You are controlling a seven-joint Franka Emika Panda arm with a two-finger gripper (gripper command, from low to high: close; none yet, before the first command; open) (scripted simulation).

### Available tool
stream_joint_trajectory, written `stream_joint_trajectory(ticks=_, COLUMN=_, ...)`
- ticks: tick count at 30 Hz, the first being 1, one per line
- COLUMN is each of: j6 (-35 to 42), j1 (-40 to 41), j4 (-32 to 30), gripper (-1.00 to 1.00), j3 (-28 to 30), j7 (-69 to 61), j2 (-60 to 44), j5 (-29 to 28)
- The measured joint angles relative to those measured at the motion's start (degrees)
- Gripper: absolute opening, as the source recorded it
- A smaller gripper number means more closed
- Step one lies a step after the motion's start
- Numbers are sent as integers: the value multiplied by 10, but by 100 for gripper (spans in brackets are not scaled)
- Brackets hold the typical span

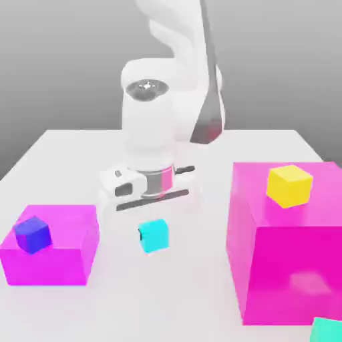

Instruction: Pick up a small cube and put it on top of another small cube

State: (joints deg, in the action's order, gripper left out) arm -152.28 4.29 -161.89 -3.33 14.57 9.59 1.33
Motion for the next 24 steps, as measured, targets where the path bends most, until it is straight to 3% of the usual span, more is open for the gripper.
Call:
stream_joint_trajectory(ticks=14, j6=350, j1=-131, j4=236, gripper=-100, j3=-112, j7=-4, j2=120, j5=50)
stream_joint_trajectory(ticks=18, j6=319, j1=-143, j4=217, gripper=-100, j3=-130, j7=-2, j2=108, j5=55)
stream_joint_trajectory(ticks=19, j6=298, j1=-143, j4=204, gripper=100, j3=-133, j7=-2, j2=100, j5=55)
stream_joint_trajectory(ticks=24, j6=298, j1=-143, j4=204, gripper=100, j3=-133, j7=-2, j2=100, j5=55)
